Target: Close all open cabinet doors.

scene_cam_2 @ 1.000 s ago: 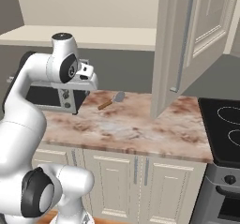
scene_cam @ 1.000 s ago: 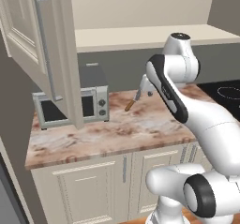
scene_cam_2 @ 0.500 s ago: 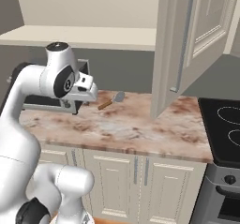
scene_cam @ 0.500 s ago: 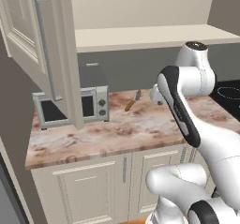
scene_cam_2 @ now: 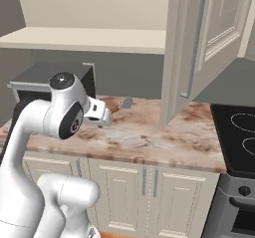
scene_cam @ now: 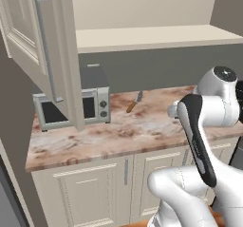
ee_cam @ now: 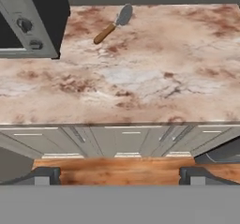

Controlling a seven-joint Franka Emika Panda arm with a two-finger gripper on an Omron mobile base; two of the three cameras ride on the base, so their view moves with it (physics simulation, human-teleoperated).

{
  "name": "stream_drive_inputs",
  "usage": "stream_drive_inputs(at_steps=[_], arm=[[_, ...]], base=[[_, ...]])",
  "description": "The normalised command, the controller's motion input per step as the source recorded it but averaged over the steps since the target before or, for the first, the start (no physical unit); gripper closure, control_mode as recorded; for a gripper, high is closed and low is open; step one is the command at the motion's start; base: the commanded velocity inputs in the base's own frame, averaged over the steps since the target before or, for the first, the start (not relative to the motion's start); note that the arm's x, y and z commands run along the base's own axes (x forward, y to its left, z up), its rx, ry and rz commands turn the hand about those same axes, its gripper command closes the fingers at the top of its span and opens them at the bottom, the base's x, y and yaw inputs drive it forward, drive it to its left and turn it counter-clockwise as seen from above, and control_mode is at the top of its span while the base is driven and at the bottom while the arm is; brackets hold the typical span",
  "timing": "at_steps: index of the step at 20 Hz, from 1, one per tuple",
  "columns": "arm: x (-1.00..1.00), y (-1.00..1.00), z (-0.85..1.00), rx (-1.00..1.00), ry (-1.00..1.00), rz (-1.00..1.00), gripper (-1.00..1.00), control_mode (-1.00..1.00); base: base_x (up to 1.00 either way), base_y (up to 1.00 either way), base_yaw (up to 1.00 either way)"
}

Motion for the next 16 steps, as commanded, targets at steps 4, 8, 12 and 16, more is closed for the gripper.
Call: stream_drive_inputs(at_steps=[4, 8, 12, 16], arm=[[-0.20, -0.67, -0.03, 0.07, -0.23, 0.01, -1.00, -1.00], [-0.35, -0.74, 0.00, 0.11, -0.26, 0.03, -1.00, -1.00], [-0.33, -0.50, -0.03, 0.06, -0.24, 0.02, -1.00, -1.00], [-0.17, -0.31, 0.00, 0.02, -0.25, 0.01, -1.00, -1.00]], base=[[0.00, 0.00, 0.00], [0.00, 0.00, 0.00], [0.00, 0.00, 0.00], [0.00, 0.00, 0.00]])
